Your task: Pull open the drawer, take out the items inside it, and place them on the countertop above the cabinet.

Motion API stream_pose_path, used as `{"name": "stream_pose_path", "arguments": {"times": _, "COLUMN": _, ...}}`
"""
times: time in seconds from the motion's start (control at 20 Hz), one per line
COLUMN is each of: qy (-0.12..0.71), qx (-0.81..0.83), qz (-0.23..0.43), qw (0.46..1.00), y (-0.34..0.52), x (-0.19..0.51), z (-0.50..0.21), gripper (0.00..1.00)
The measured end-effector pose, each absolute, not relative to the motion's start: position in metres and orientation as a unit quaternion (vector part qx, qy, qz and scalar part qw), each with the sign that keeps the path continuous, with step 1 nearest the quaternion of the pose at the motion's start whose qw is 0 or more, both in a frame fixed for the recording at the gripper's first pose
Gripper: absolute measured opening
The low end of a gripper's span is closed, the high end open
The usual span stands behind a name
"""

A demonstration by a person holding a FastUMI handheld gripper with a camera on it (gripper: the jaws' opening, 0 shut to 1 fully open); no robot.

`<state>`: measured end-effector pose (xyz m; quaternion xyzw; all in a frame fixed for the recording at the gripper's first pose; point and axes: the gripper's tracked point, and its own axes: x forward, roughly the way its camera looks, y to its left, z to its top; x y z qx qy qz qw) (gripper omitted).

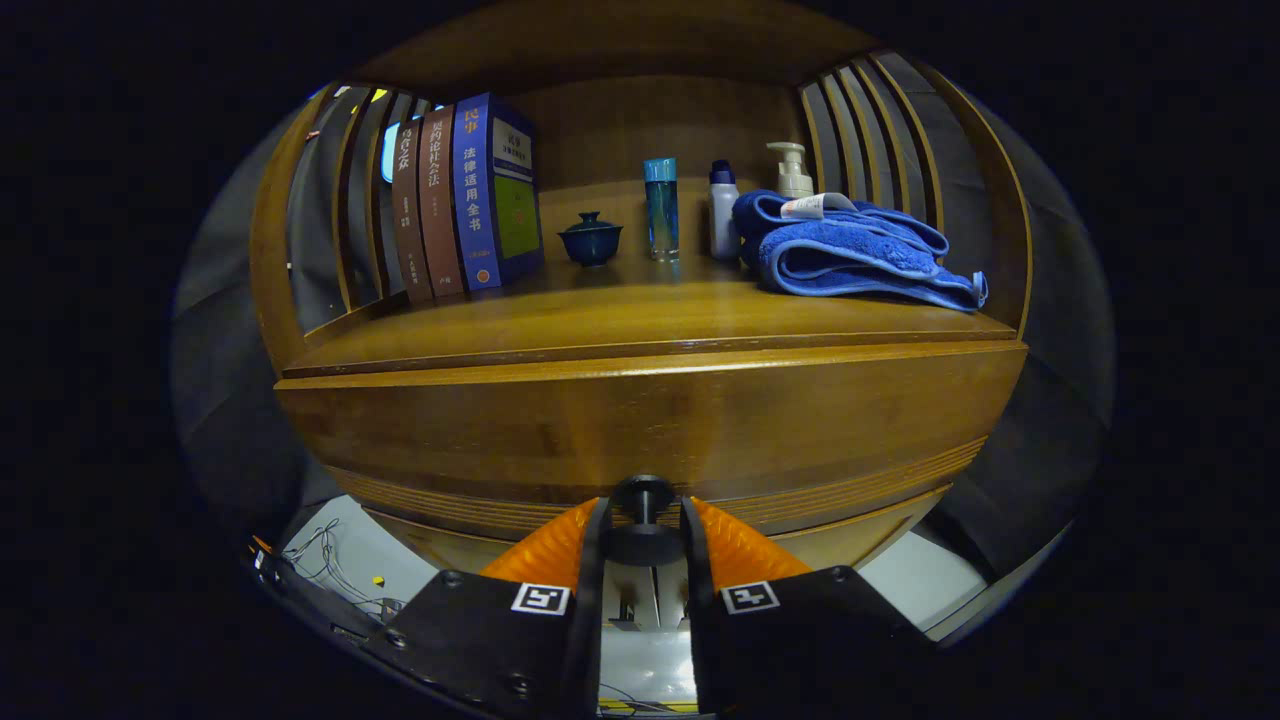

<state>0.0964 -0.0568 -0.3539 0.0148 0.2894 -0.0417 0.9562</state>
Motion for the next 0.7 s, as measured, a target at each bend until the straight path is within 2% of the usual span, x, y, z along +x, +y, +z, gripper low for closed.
{"name": "stream_pose_path", "arguments": {"times": 0.15, "qy": 0.291, "qx": 0.010, "qz": -0.043, "qw": 0.956, "y": -0.057, "x": 0.097, "z": -0.352, "gripper": 0.41}}
{"name": "stream_pose_path", "arguments": {"times": 0.2, "qy": 0.294, "qx": 0.011, "qz": -0.044, "qw": 0.955, "y": -0.058, "x": 0.096, "z": -0.354, "gripper": 0.27}}
{"name": "stream_pose_path", "arguments": {"times": 0.45, "qy": 0.311, "qx": 0.013, "qz": -0.041, "qw": 0.949, "y": -0.057, "x": 0.091, "z": -0.353, "gripper": 0.27}}
{"name": "stream_pose_path", "arguments": {"times": 0.7, "qy": 0.317, "qx": 0.009, "qz": -0.042, "qw": 0.947, "y": -0.054, "x": 0.055, "z": -0.348, "gripper": 0.27}}
